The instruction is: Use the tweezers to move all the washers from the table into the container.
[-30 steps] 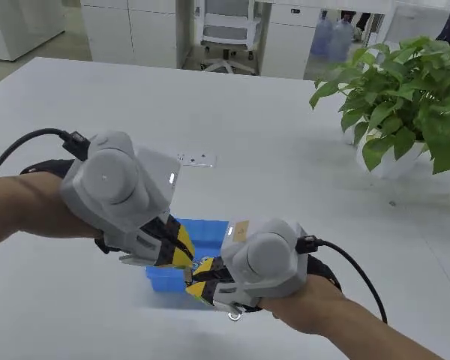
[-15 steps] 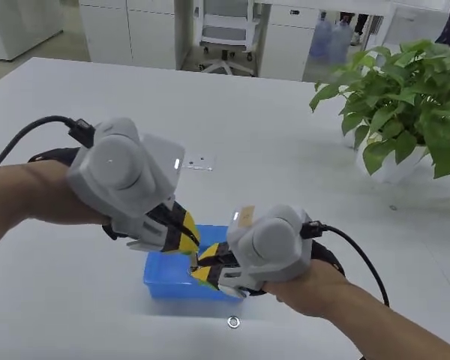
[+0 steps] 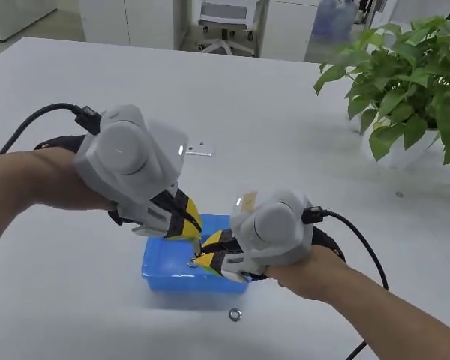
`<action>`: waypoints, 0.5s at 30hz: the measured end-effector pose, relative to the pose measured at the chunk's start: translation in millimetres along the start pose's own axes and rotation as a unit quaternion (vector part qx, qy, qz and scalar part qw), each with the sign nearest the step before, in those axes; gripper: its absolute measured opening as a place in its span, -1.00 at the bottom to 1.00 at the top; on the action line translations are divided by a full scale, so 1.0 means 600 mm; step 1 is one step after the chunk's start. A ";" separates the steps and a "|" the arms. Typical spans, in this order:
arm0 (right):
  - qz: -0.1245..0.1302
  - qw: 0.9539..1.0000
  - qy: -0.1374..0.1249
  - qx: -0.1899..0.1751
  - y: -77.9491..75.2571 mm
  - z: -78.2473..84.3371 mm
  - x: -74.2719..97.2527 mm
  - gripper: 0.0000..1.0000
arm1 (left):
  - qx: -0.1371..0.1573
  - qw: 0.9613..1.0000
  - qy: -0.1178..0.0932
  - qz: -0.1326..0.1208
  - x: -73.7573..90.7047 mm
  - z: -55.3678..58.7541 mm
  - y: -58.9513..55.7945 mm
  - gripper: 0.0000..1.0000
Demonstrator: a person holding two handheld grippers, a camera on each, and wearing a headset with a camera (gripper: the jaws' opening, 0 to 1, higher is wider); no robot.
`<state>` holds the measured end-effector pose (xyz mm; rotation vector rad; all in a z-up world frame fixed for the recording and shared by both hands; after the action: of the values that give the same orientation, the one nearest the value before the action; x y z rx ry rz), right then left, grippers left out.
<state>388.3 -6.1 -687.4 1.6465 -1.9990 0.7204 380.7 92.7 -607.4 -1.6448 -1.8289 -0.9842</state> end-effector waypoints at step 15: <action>-0.015 1.000 0.011 -0.023 -0.022 0.030 -0.027 -0.81 | 0.017 1.000 0.002 0.016 -0.035 0.027 0.025 -0.89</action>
<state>404.1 -7.9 -709.9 1.6307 -1.9563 0.6734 400.3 92.1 -630.8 -1.6467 -1.8006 -0.9373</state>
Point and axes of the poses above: the centre of the closed fingertips' face, and the gripper's own axes: x roughly backward along the fingers, y roughly to its left, z roughly out of its underside, the point moved 9 cm from there along x, roughly backward along the fingers, and after that the axes turned 1 degree about -y, right-handed, at the moved point
